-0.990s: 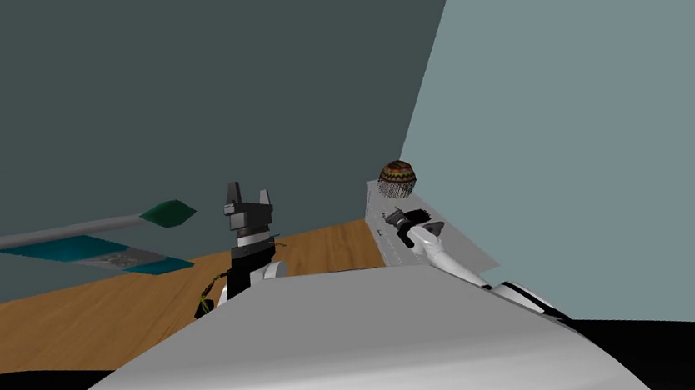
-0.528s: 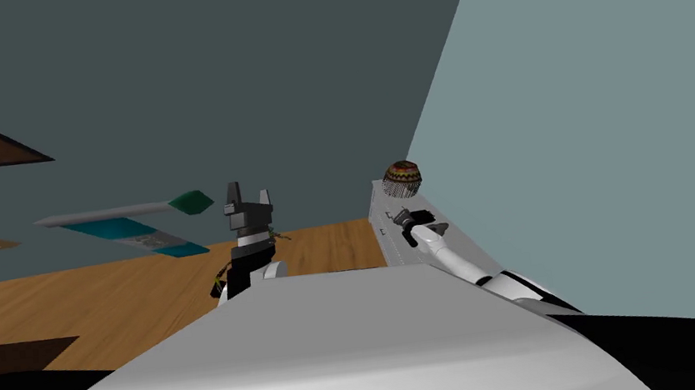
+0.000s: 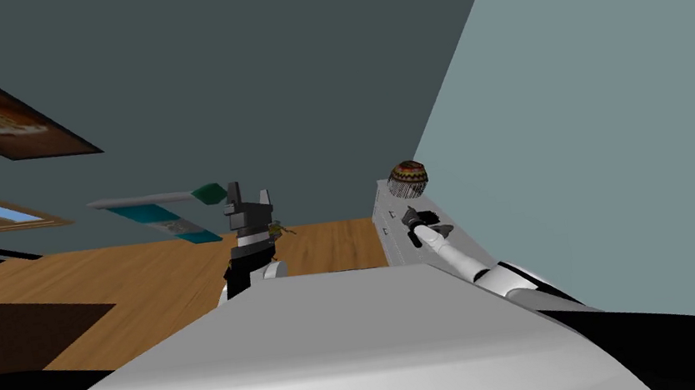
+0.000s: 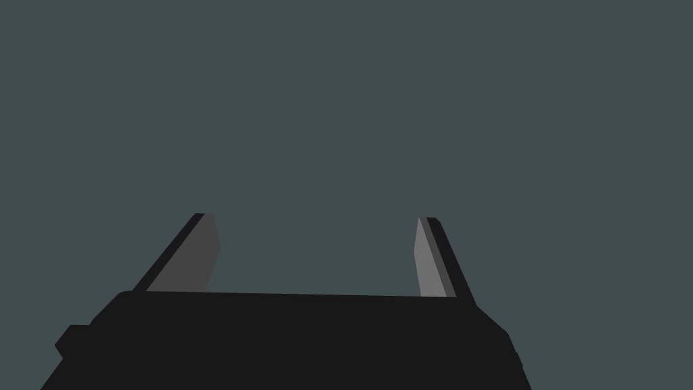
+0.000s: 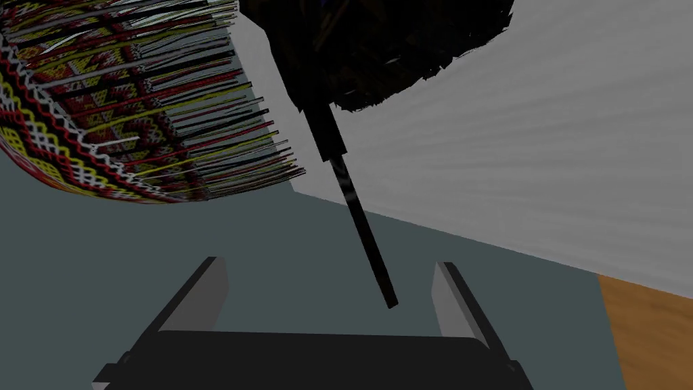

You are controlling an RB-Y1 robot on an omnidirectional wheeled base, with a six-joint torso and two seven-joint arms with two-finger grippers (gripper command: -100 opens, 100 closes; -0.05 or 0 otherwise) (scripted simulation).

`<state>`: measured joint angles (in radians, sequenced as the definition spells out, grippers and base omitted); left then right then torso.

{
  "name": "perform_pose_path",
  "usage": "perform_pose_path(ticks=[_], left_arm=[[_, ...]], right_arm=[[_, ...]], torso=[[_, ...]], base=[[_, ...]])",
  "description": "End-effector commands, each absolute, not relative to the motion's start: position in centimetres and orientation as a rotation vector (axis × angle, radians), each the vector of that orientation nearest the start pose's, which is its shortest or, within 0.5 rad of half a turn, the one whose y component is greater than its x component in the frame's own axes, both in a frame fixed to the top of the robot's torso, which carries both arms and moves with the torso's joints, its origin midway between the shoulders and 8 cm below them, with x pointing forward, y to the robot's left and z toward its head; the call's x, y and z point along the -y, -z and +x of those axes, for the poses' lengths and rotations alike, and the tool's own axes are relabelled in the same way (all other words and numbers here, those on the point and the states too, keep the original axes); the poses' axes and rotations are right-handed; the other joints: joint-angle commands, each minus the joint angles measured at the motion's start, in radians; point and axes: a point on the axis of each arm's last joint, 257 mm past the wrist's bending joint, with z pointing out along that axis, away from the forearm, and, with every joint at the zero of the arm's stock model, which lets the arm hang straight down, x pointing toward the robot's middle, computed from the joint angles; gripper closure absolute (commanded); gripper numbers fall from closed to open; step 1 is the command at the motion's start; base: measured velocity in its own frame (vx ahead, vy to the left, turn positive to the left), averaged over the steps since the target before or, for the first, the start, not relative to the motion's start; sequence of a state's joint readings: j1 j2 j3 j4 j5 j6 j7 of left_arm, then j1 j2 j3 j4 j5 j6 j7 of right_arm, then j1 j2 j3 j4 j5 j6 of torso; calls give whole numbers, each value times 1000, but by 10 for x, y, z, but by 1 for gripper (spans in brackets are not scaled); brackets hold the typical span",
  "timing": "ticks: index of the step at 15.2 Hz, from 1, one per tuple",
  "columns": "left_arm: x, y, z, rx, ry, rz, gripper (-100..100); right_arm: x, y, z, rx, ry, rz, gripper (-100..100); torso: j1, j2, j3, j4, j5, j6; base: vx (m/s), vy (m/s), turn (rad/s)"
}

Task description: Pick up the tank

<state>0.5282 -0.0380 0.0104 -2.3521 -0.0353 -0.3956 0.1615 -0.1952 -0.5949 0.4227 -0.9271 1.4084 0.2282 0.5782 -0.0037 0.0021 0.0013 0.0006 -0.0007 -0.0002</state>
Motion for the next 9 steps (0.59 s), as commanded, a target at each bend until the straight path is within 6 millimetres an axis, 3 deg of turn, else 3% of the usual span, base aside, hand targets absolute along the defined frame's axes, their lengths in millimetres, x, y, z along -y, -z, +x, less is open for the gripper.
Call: perform_pose_path(ticks=[1, 2, 3, 4, 9], left_arm=[[-287, -28, 344, -589, 1391, -773, 0], [-287, -28, 344, -589, 1391, -773, 0], [-287, -28, 344, -589, 1391, -773, 0], [-287, -28, 344, -589, 1391, -773, 0], [-287, -28, 344, -589, 1391, -773, 0]], right_arm=[[449, 407, 509, -1831, 993, -1116, -100], [449, 407, 509, -1831, 993, -1116, -100], [463, 407, 507, -1817, 1057, -1168, -100], [473, 405, 506, -1800, 1111, -1215, -100], [500, 410, 496, -1776, 1230, -1331, -100]], torso=[[0, 0, 0, 0, 0, 0], [0, 0, 0, 0, 0, 1], [0, -1, 0, 0, 0, 1], [0, -1, 0, 0, 0, 0], [-1, 0, 0, 0, 0, 0]], base=[[-50, -15, 114], [-31, -10, 21], [-32, -7, 73], [-49, -11, 392], [-50, -17, 62]])
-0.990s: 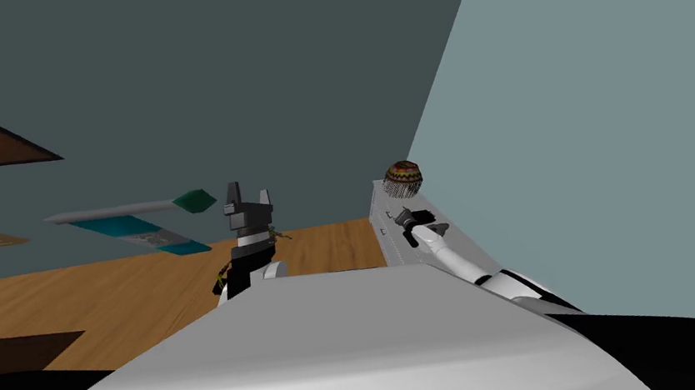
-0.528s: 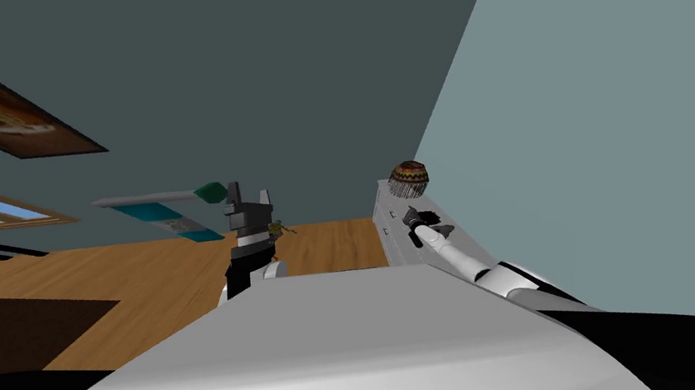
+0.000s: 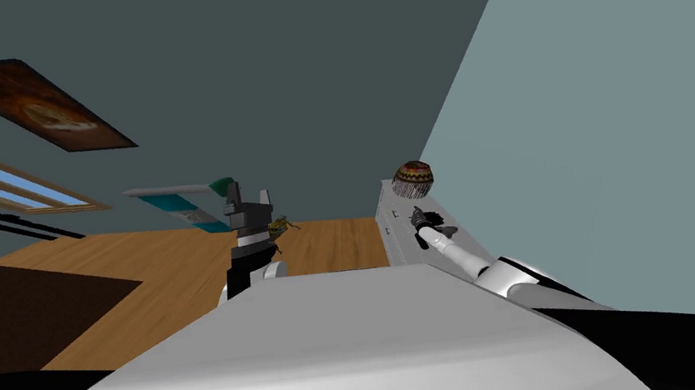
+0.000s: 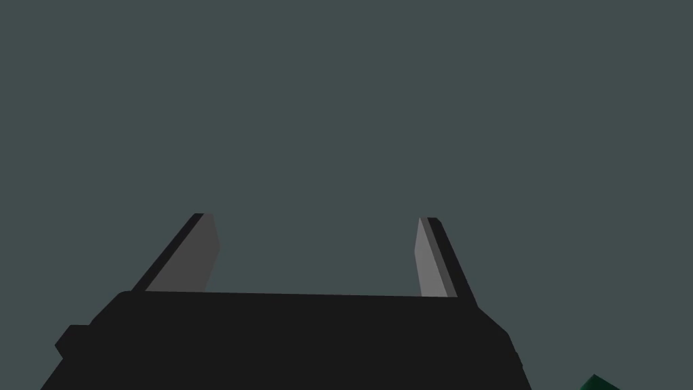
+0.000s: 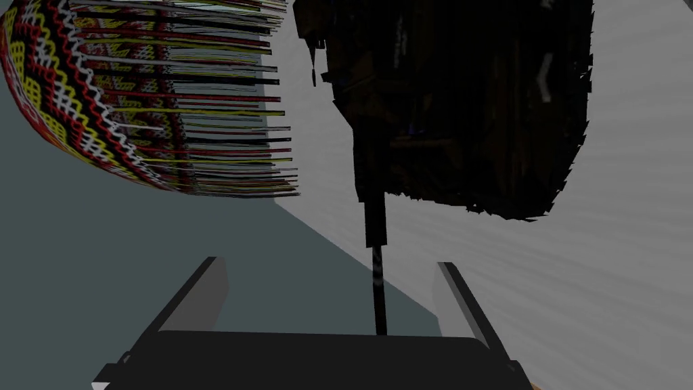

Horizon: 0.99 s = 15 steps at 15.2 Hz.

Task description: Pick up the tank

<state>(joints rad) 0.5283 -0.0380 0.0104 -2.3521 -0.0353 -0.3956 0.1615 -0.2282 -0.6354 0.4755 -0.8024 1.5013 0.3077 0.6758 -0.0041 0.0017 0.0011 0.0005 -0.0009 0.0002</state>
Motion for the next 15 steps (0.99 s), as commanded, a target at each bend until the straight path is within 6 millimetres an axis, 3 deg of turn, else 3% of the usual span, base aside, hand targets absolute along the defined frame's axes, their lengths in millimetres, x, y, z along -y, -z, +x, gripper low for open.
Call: perform_pose_path(ticks=[1, 4, 8, 11, 12, 15], left_arm=[[-287, -28, 344, -589, 1391, -773, 0], [-287, -28, 344, -589, 1391, -773, 0], [-287, -28, 344, -589, 1391, -773, 0], [-287, -28, 344, -589, 1391, -773, 0], [-287, -28, 344, -589, 1391, -773, 0], [-287, -28, 344, -589, 1391, -773, 0]], right_arm=[[508, 417, 487, -1775, 1261, -1380, -100], [506, 415, 489, -1774, 1256, -1375, -100], [543, 420, 467, -1852, 1308, -1315, -100], [541, 419, 468, -1845, 1307, -1323, -100], [542, 420, 468, -1847, 1307, -1319, 100], [541, 421, 466, -1851, 1304, -1321, 100]], torso=[[0, 0, 0, 0, 0, 0], [0, -1, 0, 0, 0, 0], [-1, -3, -2, 0, 0, -1], [-2, -3, -2, -1, 0, 0], [-1, -3, -2, -1, 0, 0], [2, -3, -1, 1, 2, 0]], base=[[-42, -15, 120], [-24, -17, 25], [-8, -34, 312], [-2, -29, 46], [0, -6, 0], [0, 0, 0]])
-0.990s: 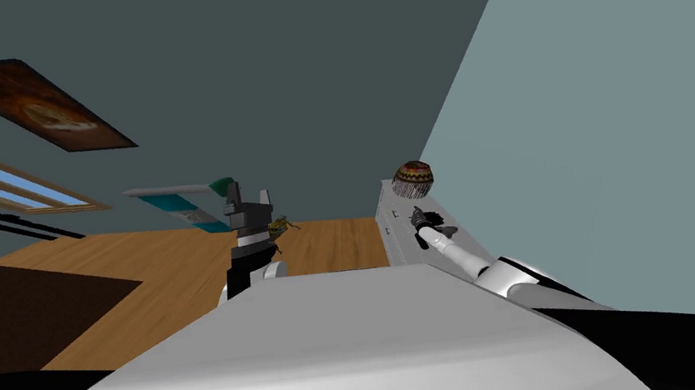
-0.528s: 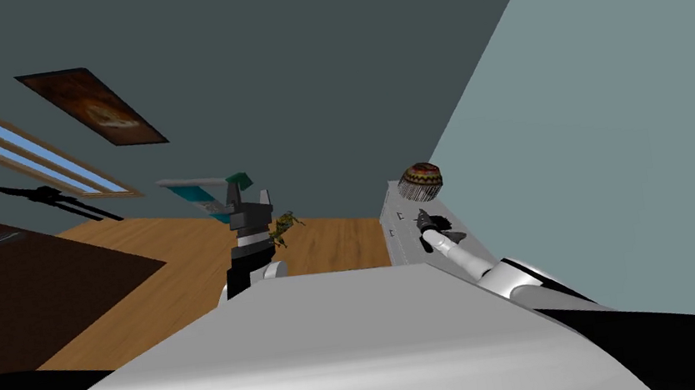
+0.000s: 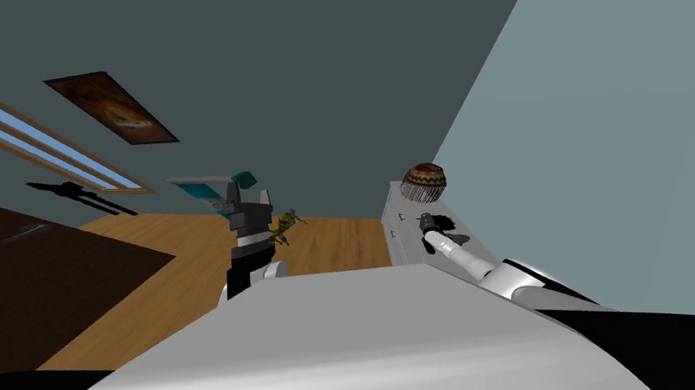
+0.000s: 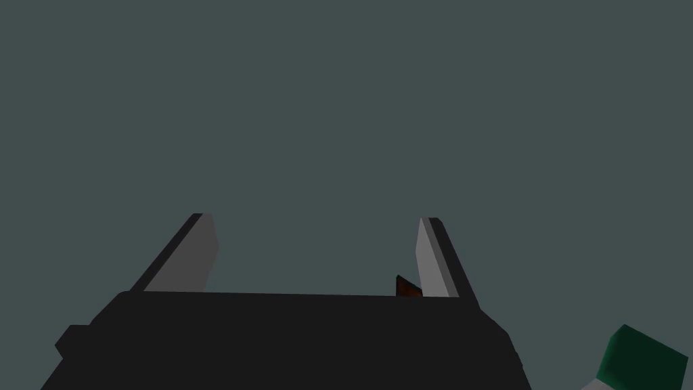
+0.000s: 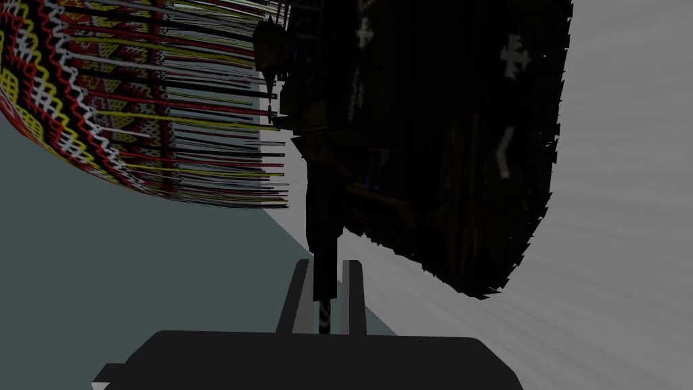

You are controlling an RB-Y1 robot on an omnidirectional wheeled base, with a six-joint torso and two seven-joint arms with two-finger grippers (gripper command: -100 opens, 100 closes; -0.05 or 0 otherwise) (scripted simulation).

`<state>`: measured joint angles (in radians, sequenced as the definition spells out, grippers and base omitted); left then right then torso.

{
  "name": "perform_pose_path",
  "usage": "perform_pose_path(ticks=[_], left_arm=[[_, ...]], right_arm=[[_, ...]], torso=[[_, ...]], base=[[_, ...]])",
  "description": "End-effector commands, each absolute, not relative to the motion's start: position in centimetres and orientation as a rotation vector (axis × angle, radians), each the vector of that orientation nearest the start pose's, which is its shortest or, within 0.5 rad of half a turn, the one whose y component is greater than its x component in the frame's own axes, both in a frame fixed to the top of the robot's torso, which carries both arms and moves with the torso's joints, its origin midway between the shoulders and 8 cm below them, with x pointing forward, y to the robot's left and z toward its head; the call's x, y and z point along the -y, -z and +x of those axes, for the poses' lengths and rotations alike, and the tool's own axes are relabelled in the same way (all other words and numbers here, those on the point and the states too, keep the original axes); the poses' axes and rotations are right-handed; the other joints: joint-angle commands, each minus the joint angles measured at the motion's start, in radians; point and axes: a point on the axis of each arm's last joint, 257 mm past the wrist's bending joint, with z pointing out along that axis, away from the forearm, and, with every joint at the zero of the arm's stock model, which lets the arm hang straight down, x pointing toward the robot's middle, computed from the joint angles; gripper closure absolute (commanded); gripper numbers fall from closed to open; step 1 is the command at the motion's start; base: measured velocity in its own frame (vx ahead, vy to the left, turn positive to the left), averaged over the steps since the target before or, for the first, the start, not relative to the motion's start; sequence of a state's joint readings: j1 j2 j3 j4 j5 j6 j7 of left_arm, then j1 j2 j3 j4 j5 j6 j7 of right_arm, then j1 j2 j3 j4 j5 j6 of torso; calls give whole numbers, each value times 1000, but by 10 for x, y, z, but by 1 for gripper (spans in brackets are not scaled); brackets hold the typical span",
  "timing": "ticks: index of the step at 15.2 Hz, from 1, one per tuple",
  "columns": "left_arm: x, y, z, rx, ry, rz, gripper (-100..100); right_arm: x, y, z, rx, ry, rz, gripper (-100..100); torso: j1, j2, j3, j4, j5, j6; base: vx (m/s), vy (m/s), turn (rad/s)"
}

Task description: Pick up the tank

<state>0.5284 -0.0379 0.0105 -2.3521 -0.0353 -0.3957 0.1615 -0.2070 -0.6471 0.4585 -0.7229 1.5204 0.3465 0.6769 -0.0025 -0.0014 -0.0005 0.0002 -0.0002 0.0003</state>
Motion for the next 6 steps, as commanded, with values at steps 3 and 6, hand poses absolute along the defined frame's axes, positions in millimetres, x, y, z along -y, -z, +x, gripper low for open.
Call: perform_pose_path(ticks=[3, 6], left_arm=[[-287, -28, 344, -589, 1391, -773, 0], [-287, -28, 344, -589, 1391, -773, 0]], right_arm=[[527, 418, 477, -1818, 1286, -1343, 100], [519, 417, 481, -1804, 1275, -1351, 100]], torso=[[1, 0, 0, 0, 1, 2], [4, 1, 1, 1, 1, 2]], base=[[5, 15, -159], [6, 41, -239]])
